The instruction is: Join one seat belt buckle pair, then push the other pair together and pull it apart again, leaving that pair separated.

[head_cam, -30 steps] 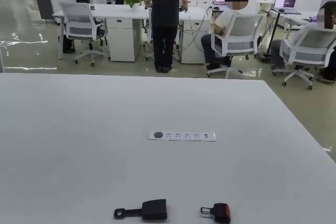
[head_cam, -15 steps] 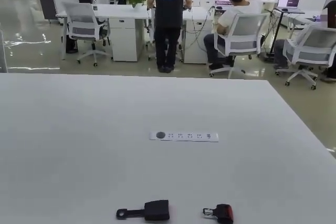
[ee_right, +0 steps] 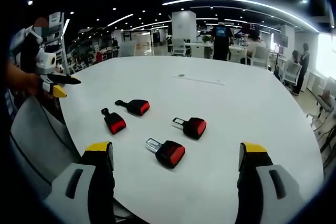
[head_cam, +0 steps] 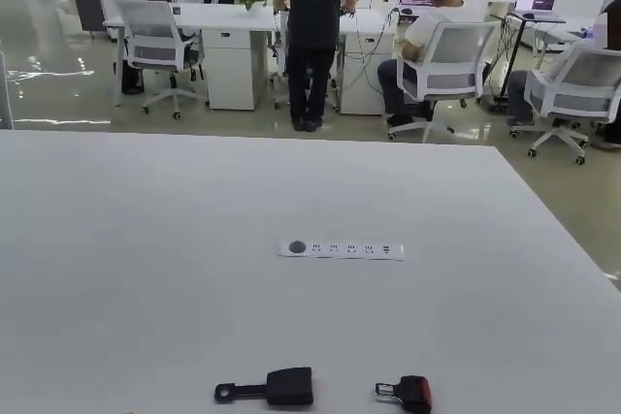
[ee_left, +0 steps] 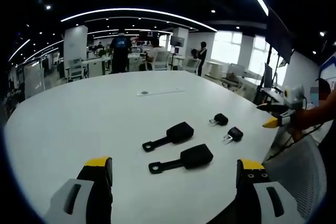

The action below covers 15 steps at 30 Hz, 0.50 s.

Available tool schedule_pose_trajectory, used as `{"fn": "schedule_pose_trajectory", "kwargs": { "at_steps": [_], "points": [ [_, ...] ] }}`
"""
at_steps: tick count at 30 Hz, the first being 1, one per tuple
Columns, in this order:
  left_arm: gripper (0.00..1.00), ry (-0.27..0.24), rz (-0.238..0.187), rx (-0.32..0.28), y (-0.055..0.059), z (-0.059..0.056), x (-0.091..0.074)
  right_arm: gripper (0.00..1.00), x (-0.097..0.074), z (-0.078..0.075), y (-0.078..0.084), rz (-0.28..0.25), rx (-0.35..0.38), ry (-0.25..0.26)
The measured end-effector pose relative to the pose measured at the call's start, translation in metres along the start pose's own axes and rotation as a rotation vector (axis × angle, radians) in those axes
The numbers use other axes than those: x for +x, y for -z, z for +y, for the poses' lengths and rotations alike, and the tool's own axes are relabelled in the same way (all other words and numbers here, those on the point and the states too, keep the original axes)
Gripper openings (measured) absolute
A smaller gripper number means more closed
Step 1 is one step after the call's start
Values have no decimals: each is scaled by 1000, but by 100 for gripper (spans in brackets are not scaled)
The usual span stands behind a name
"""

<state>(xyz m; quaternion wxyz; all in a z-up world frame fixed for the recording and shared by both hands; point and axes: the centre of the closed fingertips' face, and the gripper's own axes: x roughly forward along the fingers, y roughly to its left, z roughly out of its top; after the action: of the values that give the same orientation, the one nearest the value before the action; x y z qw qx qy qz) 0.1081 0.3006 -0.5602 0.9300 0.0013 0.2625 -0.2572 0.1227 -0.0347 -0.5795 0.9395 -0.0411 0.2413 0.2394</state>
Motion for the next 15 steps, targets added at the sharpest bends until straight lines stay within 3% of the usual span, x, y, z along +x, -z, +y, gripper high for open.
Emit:
{"fn": "schedule_pose_trajectory", "kwargs": {
  "at_steps": [15],
  "points": [
    [100,6,4,1,3,7,5,99,4,0,3,3,5,-2]
  ]
}}
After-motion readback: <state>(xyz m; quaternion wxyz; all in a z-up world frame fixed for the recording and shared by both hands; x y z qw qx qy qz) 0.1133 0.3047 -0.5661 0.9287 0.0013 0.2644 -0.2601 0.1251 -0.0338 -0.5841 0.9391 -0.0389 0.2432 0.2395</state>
